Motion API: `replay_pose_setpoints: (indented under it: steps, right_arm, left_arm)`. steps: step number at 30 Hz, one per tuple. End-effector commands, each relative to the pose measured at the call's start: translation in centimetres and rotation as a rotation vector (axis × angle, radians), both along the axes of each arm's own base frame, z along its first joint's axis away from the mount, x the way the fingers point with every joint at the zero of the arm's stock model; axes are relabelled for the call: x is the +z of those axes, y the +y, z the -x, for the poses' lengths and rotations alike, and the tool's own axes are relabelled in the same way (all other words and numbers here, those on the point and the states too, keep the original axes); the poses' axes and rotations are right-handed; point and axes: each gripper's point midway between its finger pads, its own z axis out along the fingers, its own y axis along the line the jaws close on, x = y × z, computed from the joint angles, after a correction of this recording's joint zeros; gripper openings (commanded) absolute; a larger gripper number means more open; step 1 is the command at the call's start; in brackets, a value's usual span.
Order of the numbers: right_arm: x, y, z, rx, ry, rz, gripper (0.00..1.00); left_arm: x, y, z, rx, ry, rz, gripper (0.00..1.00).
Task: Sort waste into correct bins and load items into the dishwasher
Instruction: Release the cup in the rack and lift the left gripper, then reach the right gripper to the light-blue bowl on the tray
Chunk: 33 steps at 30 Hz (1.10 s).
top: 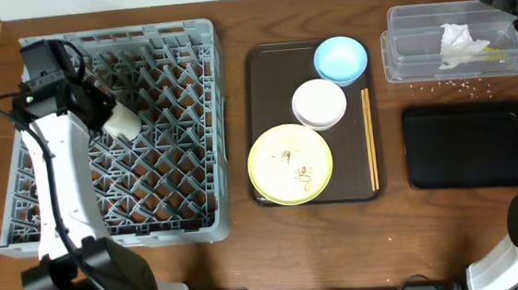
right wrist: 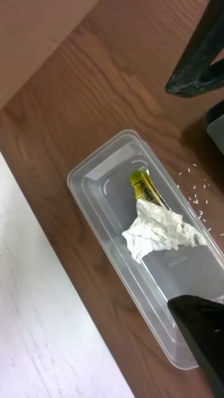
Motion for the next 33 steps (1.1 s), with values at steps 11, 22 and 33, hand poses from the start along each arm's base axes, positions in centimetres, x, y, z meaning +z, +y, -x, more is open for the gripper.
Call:
replay_pose_setpoints:
  steps: [11,22,33]
  right_arm:
    - [0.1,-0.3,0.1,-0.020,-0.008,-0.005,0.99]
    - [-0.4,2.5,-0.8,0.102,-0.026,-0.132,0.99]
    - [0.2,10.5,-1.6,0.389,-0.080,-0.499,0.99]
  left_arm:
    - [5.3,-3.6,7.9,-0.032,0.017,0.047,0.74]
    - [4.7,1.7,14.1,0.312,0.101,0.072,0.77]
    - [4.5,4.0,16.7,0.488,0.098,0.106,0.87]
